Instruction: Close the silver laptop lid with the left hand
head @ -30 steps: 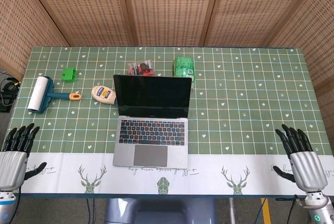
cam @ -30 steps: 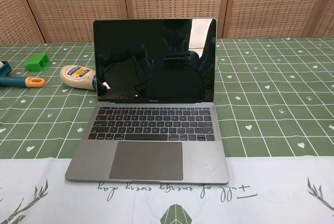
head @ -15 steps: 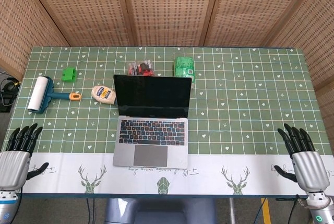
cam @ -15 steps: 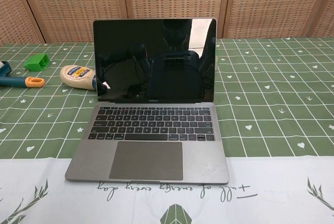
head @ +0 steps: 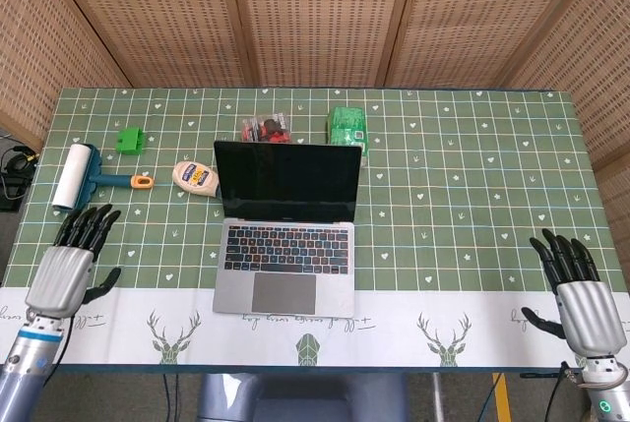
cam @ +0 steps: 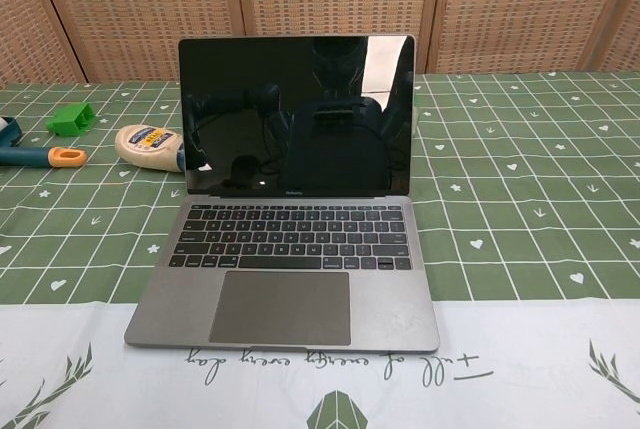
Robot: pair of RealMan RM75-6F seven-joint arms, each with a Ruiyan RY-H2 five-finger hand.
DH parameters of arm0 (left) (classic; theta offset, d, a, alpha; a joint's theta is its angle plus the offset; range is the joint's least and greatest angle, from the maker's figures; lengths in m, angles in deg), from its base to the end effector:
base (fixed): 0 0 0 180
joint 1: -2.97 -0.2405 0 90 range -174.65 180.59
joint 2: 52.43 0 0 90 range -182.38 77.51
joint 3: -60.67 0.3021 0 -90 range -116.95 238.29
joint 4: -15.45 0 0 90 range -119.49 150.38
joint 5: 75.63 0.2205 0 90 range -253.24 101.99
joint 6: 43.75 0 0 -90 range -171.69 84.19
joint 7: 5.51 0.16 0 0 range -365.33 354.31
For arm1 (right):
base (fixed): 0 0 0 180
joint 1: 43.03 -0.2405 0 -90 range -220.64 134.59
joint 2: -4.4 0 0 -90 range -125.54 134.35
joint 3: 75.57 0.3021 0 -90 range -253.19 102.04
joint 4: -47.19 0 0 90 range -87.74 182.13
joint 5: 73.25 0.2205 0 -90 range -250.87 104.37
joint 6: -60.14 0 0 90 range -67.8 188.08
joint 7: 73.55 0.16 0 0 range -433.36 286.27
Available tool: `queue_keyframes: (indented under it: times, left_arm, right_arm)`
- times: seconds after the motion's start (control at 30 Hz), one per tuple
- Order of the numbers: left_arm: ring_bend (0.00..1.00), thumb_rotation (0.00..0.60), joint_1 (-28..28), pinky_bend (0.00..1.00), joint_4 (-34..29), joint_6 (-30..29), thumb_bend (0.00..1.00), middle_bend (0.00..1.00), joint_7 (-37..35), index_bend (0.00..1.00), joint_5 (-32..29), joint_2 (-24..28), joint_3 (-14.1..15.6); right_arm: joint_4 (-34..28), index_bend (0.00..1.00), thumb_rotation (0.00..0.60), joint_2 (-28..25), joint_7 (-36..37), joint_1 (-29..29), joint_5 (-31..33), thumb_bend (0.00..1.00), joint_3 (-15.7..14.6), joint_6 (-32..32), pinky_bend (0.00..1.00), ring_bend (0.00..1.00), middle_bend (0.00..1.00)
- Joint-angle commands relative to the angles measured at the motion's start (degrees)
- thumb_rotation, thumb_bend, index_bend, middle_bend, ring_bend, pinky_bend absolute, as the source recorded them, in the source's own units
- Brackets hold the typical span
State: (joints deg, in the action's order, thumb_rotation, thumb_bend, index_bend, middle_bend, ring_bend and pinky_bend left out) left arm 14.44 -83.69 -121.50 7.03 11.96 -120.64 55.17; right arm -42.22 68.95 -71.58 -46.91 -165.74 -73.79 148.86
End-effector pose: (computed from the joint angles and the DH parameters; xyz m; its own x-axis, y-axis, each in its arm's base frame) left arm -0.2942 0.2430 0.1208 0.4339 0.0361 0.9002 0.8889 -0.1801 -0.4212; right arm -0.3506 -0.1909 0.1705 0.4073 0.0349 0.9126 -0.9066 -0.1050 0.4087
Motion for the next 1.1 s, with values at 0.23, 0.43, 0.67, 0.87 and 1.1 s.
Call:
queue_keyframes:
  times: [0.23,0.43,0.67,0.87,1.1]
  left_arm:
    - [0.0,0.6,15.0,0.03,-4.3,17.1,0.87,0.0,2.6,0.0,-12.4,1.7,-11.1]
    - [0.0,0.6,25.3,0.05,-1.7,28.0,0.95,0.0,6.1,0.01,-23.4,0.9,-16.2]
    - [0.0,0.6,37.2,0.08,2.9,35.9,1.0,0.0,11.1,0.05,-38.3,-1.2,-18.8]
    - [0.0,0.6,46.2,0.11,7.0,39.7,1.0,0.0,15.0,0.08,-48.1,-2.3,-17.8]
    - [0.01,0.6,55.1,0.14,11.7,42.7,1.0,0.0,18.4,0.1,-58.6,-4.0,-14.7]
  right_arm:
    - [0.7,0.0,0.6,-0.4,1.9,-0.3,2.4,0.02,1.1,-1.0,0.0,0.0,0.0]
    - [1.8,0.0,0.6,-0.5,3.5,-0.8,4.8,0.02,1.8,-2.9,0.0,0.0,0.0]
    - [2.9,0.0,0.6,-0.5,5.0,-1.3,6.9,0.02,2.5,-4.9,0.0,0.0,0.0]
    - [3.5,0.0,0.6,-0.9,6.5,-1.4,8.2,0.02,3.1,-5.2,0.0,0.0,0.0]
    - [3.9,0.0,0.6,-1.2,8.0,-1.2,8.6,0.02,3.4,-5.2,0.0,0.0,0.0]
